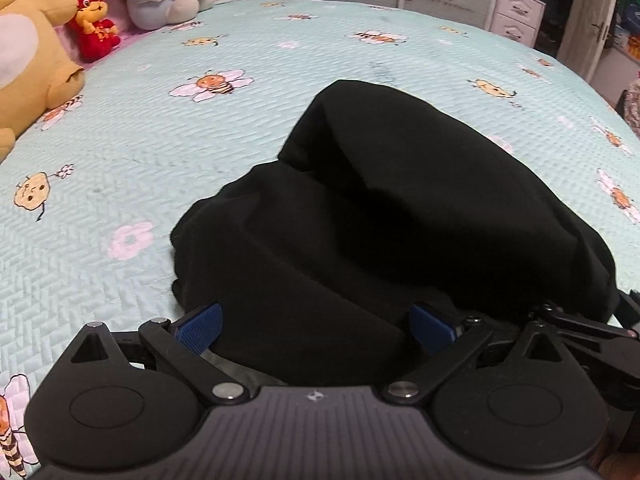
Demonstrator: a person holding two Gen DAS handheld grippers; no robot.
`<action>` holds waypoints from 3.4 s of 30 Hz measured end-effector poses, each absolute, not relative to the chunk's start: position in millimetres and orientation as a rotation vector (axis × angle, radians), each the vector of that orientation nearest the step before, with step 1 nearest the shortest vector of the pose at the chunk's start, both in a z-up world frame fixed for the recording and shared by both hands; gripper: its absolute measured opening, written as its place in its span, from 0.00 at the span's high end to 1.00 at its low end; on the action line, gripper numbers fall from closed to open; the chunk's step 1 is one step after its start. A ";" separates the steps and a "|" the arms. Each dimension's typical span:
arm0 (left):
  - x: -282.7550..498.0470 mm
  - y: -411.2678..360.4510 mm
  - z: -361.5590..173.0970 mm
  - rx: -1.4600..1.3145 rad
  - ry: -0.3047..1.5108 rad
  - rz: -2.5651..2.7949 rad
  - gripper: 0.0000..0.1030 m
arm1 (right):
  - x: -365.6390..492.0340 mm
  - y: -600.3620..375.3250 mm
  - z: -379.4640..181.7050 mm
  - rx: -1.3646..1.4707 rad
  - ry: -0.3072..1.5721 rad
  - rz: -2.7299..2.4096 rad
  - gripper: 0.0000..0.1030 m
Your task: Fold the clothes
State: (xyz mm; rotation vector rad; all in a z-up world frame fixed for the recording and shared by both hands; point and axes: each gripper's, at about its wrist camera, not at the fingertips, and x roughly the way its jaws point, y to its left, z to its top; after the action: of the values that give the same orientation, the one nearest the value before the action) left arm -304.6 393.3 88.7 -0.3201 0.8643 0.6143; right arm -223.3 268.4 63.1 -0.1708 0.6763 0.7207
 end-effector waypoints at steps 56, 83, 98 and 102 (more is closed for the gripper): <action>-290.3 358.6 70.2 -0.314 0.987 0.431 0.01 | -235.6 253.0 99.8 -0.204 0.579 0.652 0.19; -283.6 393.2 122.6 -0.233 0.761 0.670 0.02 | -241.6 255.0 101.8 -0.173 0.538 0.714 0.19; -259.2 317.9 114.9 -0.199 0.892 0.282 0.02 | -221.7 182.3 75.2 0.120 0.799 0.569 0.19; -252.3 288.8 122.9 -0.125 0.899 0.218 0.02 | -226.0 154.5 71.1 0.210 0.855 0.501 0.19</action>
State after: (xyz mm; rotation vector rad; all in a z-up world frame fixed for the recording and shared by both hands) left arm -252.3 288.8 122.9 -0.1248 0.8988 0.2177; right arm -226.0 154.5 71.1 0.2099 0.8551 0.5012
